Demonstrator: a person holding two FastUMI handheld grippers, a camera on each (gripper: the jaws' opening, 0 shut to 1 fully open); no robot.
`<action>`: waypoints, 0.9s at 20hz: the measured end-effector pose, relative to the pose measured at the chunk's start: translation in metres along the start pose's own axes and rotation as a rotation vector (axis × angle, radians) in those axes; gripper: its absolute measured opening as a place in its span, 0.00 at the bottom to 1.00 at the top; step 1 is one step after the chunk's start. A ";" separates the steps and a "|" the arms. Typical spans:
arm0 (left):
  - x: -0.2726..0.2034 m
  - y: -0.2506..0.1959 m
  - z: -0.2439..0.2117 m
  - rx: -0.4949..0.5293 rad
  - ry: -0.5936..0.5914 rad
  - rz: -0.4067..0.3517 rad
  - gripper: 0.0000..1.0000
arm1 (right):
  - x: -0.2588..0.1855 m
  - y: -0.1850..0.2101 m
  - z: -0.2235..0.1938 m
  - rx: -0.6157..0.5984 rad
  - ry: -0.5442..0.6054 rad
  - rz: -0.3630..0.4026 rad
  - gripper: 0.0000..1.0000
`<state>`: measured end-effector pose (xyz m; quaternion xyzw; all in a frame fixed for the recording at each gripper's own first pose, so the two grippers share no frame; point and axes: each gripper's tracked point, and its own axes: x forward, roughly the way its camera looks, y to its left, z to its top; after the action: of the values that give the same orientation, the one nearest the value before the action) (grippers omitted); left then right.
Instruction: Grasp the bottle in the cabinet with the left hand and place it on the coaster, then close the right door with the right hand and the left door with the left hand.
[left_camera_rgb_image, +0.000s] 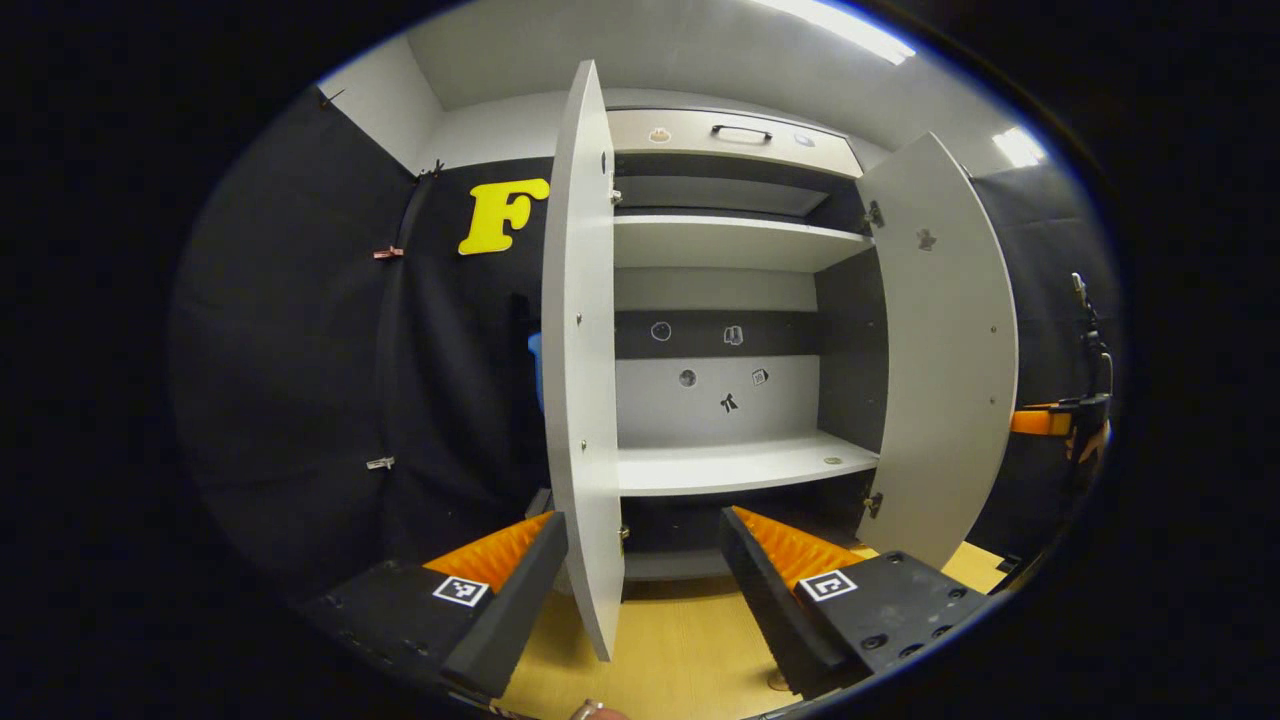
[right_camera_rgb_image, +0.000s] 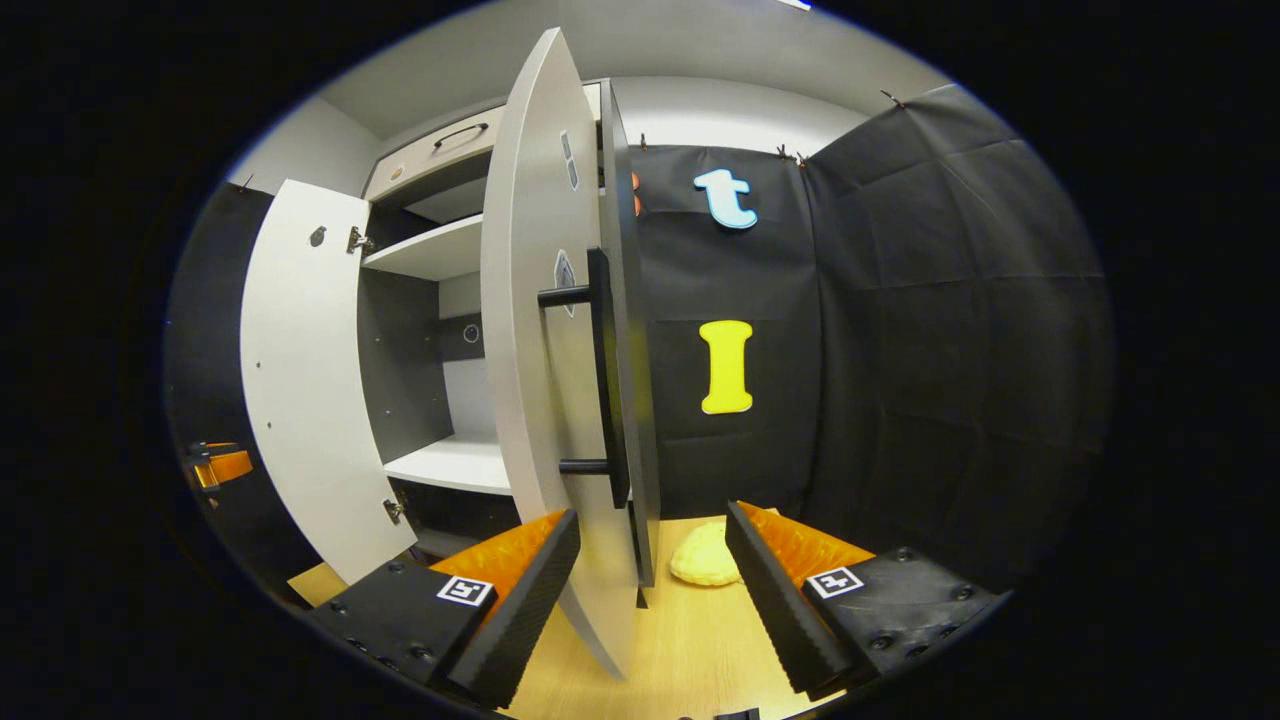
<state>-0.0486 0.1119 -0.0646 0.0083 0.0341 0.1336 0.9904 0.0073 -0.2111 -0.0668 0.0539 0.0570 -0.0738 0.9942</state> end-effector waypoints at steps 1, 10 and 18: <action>0.000 0.003 0.001 0.005 -0.002 0.018 0.97 | 0.000 0.001 -0.002 -0.001 0.001 0.021 0.98; 0.011 0.011 0.006 0.012 -0.014 0.084 0.97 | 0.012 0.045 -0.006 -0.027 0.013 0.196 0.98; 0.004 0.036 0.007 0.022 -0.018 0.164 0.97 | 0.043 0.114 -0.012 -0.022 0.023 0.383 0.98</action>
<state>-0.0540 0.1474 -0.0573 0.0232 0.0260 0.2139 0.9762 0.0654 -0.1034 -0.0729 0.0537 0.0579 0.1181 0.9899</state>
